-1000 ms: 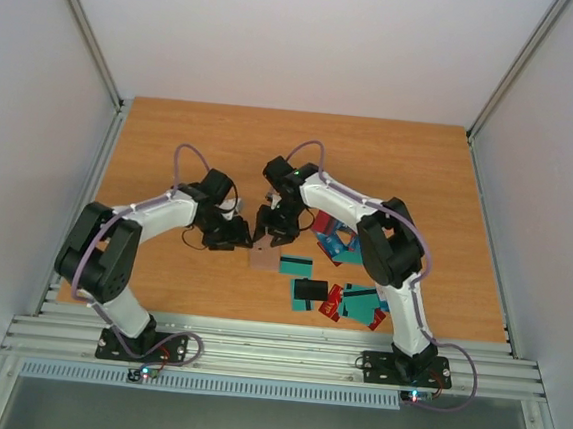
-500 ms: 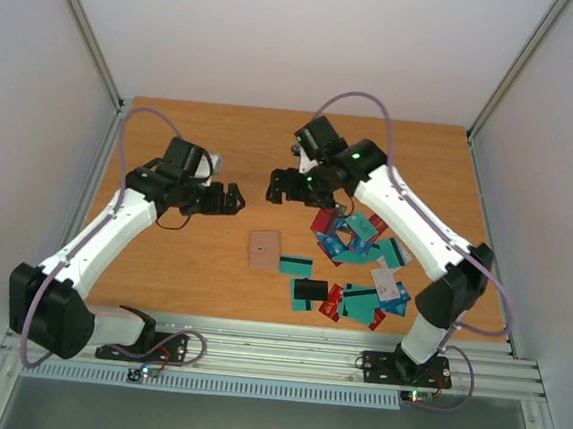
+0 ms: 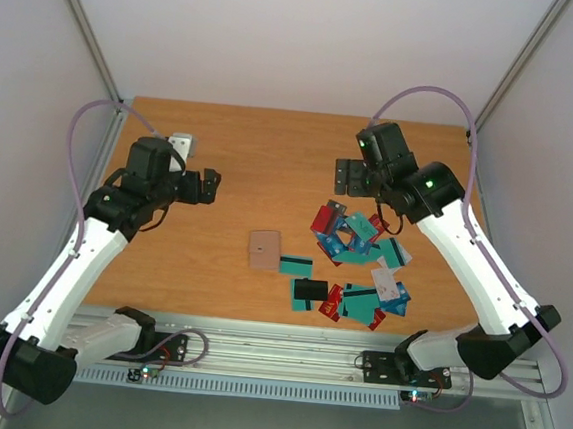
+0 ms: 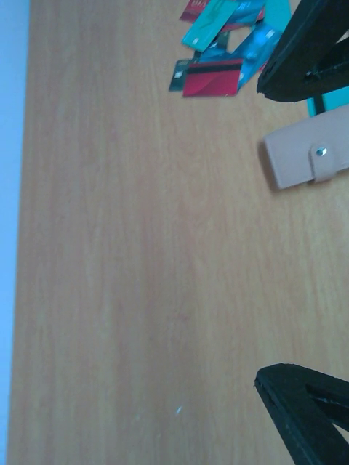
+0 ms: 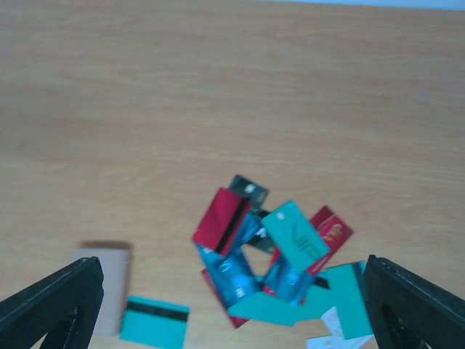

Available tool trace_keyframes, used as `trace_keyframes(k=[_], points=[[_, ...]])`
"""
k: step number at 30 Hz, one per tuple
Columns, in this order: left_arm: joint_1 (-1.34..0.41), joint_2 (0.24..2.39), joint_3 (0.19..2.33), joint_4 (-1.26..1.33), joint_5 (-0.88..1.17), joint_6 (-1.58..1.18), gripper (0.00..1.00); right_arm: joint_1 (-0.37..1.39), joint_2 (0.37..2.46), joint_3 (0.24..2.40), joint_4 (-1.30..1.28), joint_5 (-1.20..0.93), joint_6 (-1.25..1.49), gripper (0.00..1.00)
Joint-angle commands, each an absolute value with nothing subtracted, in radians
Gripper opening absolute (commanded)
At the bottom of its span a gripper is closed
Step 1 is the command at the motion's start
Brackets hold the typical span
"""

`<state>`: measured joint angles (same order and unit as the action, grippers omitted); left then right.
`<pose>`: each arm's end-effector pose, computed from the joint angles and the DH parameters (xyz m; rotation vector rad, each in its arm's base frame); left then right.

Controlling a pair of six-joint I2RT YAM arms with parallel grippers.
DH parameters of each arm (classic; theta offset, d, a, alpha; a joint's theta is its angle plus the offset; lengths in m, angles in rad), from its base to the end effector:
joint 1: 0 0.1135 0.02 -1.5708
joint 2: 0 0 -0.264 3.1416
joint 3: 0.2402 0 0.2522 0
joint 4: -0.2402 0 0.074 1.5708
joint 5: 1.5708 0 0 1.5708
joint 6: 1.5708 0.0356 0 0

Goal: Put the credit cards into the card holder

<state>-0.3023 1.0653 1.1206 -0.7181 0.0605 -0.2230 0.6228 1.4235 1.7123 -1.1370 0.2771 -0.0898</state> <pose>0.2092 -0.0675 0.3505 0.1227 2.2523 -0.3517 0.2254 0.1499 0.4207 -0.7111 2.2695 -0.0831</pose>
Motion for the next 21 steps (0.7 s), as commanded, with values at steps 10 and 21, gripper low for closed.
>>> trace_keyframes(k=[10,21], points=[[-0.296,0.951,0.895,-0.324,-0.171,-0.067,0.99,0.574,1.015,1.052,-0.496,0.521,-0.378,0.99],[-0.235,0.868,0.505,-0.015,-0.191,-0.011,0.99,0.360,0.882,0.629,-0.249,0.398,-0.368,0.99]])
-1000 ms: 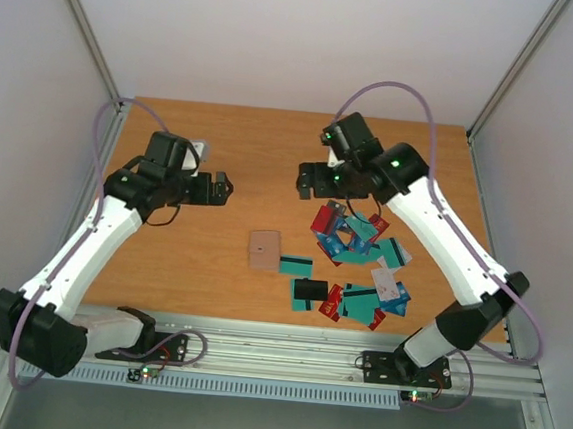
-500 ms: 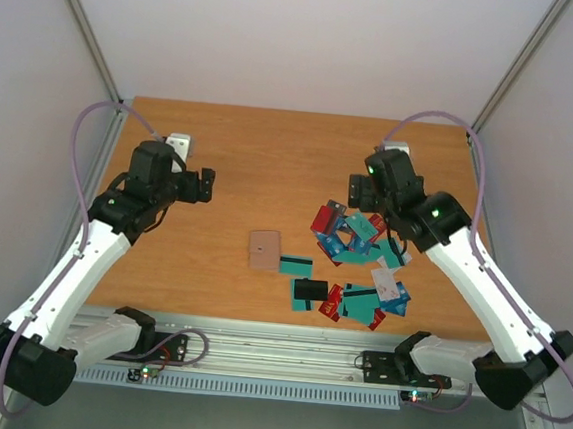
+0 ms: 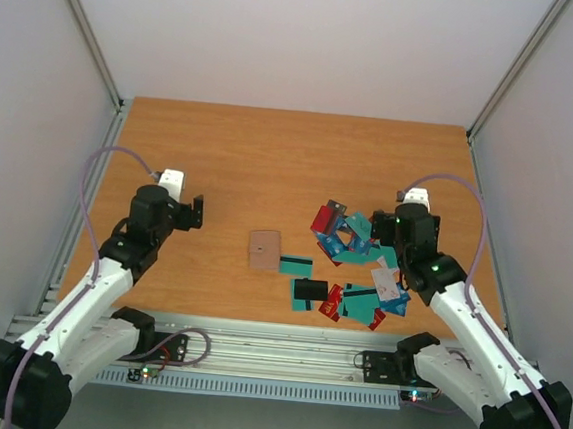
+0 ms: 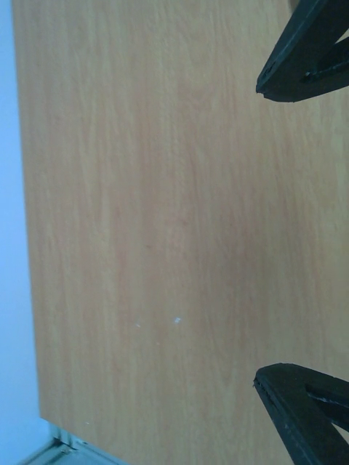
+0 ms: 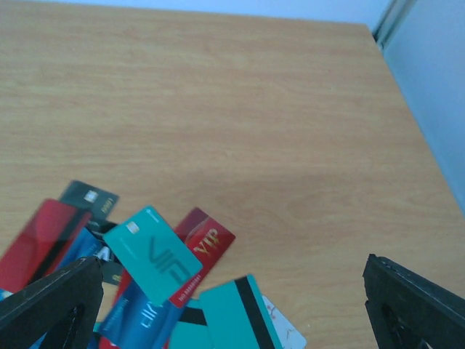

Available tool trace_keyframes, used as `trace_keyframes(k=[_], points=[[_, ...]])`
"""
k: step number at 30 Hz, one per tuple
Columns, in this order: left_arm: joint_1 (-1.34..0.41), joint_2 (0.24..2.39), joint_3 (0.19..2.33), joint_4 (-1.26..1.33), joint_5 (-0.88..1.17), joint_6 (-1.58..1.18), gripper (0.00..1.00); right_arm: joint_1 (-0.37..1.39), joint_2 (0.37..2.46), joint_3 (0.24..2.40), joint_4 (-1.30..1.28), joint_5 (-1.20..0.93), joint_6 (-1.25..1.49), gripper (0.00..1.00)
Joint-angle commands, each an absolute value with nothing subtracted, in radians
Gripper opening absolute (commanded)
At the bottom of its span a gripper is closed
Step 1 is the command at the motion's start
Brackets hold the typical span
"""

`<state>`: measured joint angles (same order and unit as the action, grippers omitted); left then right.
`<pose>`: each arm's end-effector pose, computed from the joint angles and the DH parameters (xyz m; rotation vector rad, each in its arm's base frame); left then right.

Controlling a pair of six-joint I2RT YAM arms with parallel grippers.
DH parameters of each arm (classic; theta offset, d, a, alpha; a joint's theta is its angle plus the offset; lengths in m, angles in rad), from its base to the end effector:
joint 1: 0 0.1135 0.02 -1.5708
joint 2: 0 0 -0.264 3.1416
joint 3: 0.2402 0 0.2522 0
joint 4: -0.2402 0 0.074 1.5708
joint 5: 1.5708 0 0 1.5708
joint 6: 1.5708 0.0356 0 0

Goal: Put the credit cards into the card holder

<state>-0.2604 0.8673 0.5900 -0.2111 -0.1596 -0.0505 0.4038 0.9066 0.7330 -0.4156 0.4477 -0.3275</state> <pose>0.1924 -0.0454 0.2543 0.1168 2.0492 -0.0288 0.1873 0.0633 0.2792 -0.5148 2.0627 -0.4371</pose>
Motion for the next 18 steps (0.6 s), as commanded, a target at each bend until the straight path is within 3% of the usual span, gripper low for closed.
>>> trace_keyframes(k=[1,10,18], points=[[-0.224,0.875,0.474,0.026,-0.200,-0.014,0.99,0.348,0.878,0.575,-0.194,0.394,-0.388,0.98],[-0.141,0.923,0.250,0.369,-0.194,-0.063,0.99,0.233,0.994,0.362,0.120,0.340,-0.403,0.98],[-0.130,1.138,0.280,0.588,-0.154,0.030,0.99,0.165,1.258,0.370,0.480,0.184,-0.473,0.99]])
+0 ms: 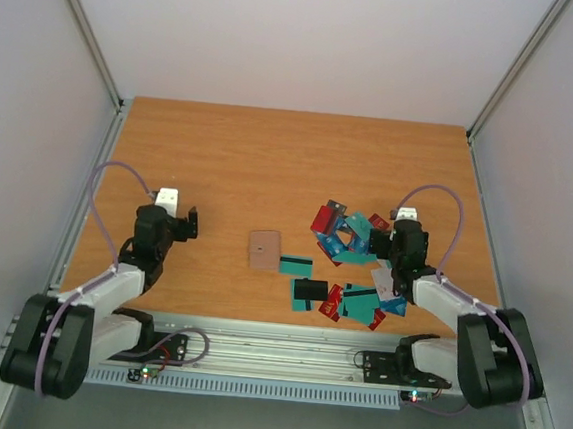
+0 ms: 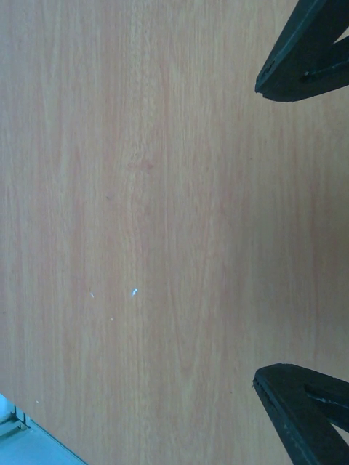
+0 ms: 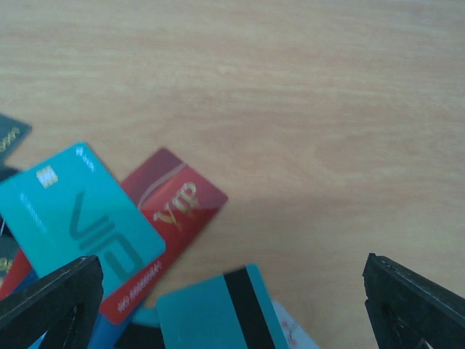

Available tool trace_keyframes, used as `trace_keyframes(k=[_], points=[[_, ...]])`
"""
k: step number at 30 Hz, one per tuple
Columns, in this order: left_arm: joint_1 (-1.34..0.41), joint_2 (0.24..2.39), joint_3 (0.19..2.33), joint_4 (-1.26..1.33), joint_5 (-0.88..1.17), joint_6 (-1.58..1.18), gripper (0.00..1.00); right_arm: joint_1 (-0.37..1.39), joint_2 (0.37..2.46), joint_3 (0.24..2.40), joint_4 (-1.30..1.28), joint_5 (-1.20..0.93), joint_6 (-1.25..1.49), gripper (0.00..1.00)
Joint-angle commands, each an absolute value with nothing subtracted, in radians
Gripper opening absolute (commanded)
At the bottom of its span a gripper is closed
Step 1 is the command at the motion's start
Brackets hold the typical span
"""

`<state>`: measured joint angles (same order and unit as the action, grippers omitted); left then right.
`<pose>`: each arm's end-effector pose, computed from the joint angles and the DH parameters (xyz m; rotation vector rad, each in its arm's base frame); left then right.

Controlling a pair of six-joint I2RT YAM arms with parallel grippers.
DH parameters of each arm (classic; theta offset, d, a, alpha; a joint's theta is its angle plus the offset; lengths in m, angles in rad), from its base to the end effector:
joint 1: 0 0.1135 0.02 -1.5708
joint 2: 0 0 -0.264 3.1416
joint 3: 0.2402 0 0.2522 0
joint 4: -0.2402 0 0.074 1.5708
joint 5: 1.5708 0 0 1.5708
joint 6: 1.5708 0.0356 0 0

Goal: Put the credit cards into the card holder

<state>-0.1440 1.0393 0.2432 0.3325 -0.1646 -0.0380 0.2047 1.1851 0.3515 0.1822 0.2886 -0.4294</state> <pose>0.1968 -0.0226 0.1592 0.0042 2.0280 0.0526 0.2133 0.0339 0.1515 -0.5406 2.1602 -0.4440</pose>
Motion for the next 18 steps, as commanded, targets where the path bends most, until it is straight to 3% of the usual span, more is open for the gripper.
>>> trace_keyframes(k=[1,4,9,16,18], points=[[-0.124,1.176,0.284,0.637,-0.148,0.037,0.99,0.152,1.286,0.373,0.525,0.160,-0.471,0.98],[-0.091,1.288,0.323,0.732,-0.081,0.036,0.99,0.117,1.364,0.393,0.624,0.109,-0.464,0.98],[-0.041,1.445,0.364,0.853,-0.007,0.055,0.99,0.059,1.425,0.464,0.566,0.030,-0.478,0.99],[0.059,1.554,0.371,0.953,0.099,-0.038,0.99,-0.082,1.598,0.358,0.972,-0.117,-0.428,0.99],[0.062,1.561,0.366,0.970,0.101,-0.044,0.99,-0.089,1.579,0.376,0.900,-0.151,-0.437,0.99]])
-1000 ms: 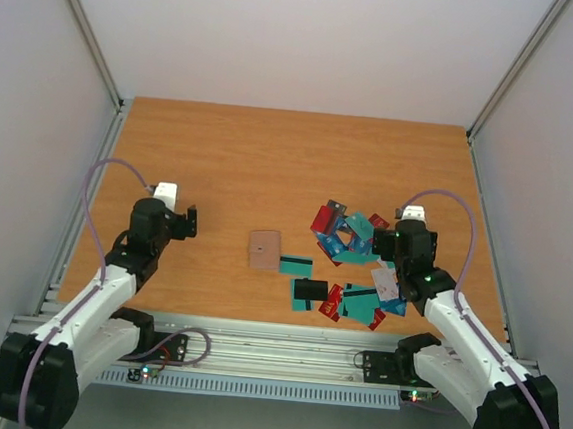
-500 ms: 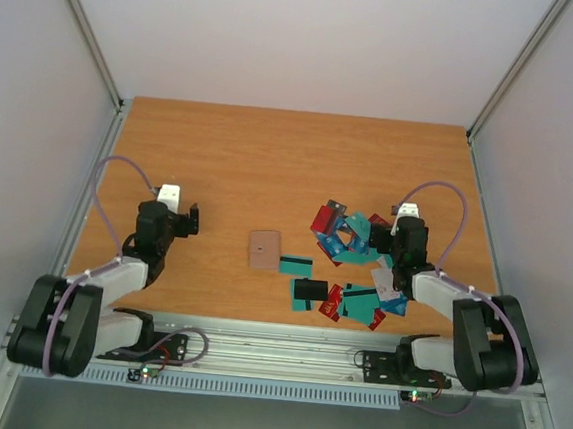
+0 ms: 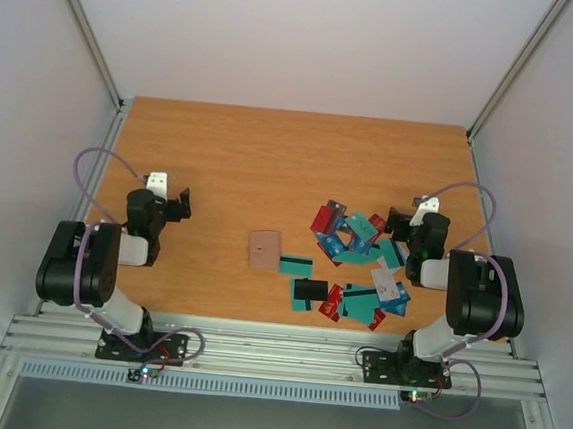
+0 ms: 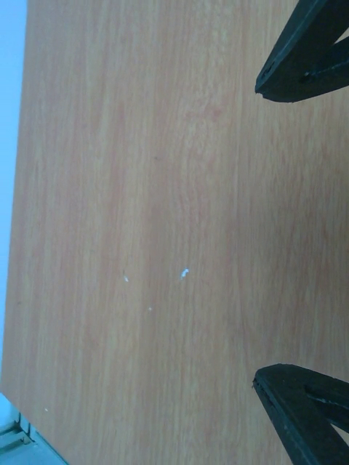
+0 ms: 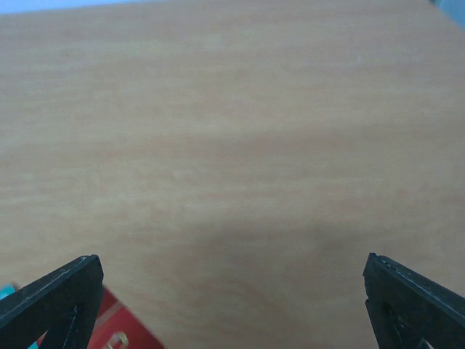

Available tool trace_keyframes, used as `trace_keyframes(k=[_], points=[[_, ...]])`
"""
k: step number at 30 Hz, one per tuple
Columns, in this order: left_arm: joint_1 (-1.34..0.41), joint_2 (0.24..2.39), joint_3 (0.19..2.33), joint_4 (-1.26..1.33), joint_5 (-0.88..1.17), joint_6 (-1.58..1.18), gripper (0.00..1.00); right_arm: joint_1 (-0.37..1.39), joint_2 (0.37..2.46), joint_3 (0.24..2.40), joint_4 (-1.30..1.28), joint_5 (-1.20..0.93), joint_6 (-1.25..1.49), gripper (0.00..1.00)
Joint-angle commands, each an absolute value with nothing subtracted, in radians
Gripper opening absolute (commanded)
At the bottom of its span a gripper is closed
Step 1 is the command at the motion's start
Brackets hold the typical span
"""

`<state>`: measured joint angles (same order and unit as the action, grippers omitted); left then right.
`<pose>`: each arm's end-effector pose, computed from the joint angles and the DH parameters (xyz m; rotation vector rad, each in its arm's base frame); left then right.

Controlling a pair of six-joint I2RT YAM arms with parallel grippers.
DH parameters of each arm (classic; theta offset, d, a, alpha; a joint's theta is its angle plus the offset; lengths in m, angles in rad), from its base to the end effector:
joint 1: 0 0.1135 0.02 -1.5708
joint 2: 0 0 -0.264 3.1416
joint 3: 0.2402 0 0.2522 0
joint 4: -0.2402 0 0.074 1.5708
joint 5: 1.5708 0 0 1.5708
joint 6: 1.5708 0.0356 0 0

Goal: Put the credit cards into the card holder

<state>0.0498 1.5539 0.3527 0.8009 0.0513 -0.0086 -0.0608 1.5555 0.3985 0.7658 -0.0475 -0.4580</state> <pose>0.2606 0.0112 0.1280 -0.0240 1.9705 -0.0237 0.2703 -0.0148 0.1355 -0.4200 1.9279 -0.2934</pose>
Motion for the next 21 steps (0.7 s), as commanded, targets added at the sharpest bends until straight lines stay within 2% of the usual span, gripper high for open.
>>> trace_keyframes(k=[1,21], points=[[0.063,1.560,0.371,0.957,0.101,-0.043,0.99,-0.089,1.588,0.381,0.906,-0.188,-0.450,0.99],[0.042,1.561,0.397,0.910,0.127,-0.003,0.99,-0.088,1.589,0.407,0.858,-0.233,-0.471,0.98]])
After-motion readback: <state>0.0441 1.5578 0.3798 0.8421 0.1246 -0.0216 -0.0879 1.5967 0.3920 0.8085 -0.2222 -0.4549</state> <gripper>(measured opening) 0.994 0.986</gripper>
